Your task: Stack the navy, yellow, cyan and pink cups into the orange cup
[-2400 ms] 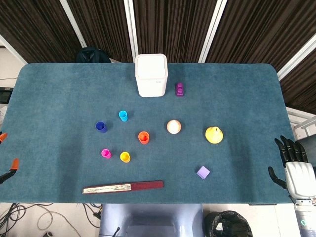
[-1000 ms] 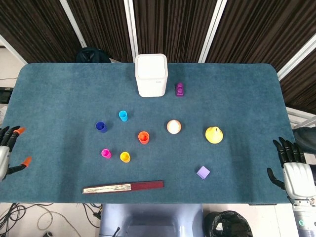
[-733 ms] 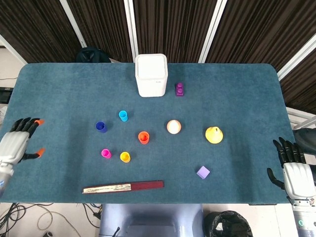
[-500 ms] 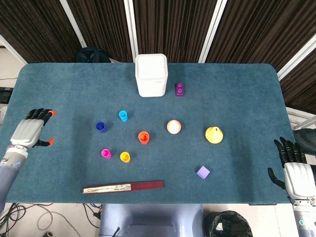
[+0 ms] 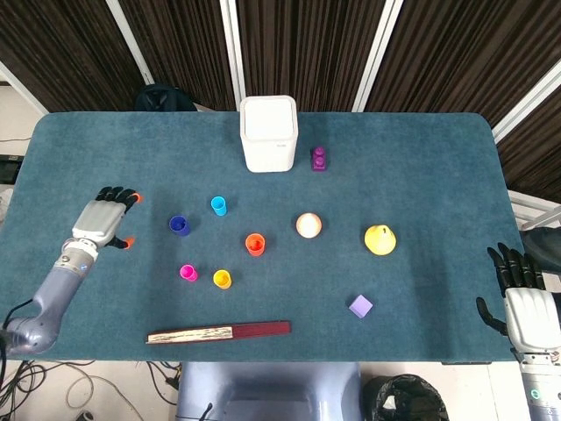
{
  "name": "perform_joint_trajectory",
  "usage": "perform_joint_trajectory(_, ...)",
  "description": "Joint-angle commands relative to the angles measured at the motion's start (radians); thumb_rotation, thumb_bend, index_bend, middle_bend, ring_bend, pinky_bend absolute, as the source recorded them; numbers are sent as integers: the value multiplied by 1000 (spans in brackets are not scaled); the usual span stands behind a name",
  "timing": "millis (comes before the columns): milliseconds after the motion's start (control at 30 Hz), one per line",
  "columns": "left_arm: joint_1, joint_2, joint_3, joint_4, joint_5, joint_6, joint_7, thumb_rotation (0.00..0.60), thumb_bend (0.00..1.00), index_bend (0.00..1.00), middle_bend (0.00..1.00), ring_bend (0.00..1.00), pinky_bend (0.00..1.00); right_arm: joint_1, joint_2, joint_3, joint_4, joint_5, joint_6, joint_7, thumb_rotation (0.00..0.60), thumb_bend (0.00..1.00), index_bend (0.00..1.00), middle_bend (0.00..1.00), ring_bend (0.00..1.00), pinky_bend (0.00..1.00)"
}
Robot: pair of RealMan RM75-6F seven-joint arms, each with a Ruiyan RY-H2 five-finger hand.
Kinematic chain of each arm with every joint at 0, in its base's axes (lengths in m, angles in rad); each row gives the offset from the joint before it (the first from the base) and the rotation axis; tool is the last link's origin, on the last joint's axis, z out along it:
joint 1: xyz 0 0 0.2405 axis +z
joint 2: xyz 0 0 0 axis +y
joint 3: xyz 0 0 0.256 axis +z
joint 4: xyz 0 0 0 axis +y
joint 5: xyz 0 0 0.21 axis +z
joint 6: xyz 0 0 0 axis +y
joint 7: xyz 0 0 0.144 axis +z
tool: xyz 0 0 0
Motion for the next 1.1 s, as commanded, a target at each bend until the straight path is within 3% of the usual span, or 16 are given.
perform_joint_trajectory(33, -38, -44, 8, 26, -45, 5, 59, 600, 228, 212, 106, 0, 0, 0, 0, 1, 1, 1, 0, 0, 600, 430, 41, 0, 44, 0)
perform_joint_trajectory(467, -130, -175, 34, 93, -174, 51, 213, 600, 239, 278, 116, 0, 0, -1, -1, 5, 7, 9, -1, 2, 600, 430, 41, 0, 44, 0)
perform_joint_trajectory(733, -153, -211, 41, 110, -204, 75, 249, 600, 272, 352, 136, 0, 0, -1, -1, 5, 5, 12, -1, 2, 600, 430, 41, 0, 44, 0)
perform_joint_trajectory(1100, -174, -234, 48, 108, -214, 110, 280, 600, 274, 345, 139, 0, 0, -1, -3, 6, 6, 16, -4, -2, 600, 430, 41, 0, 44, 0)
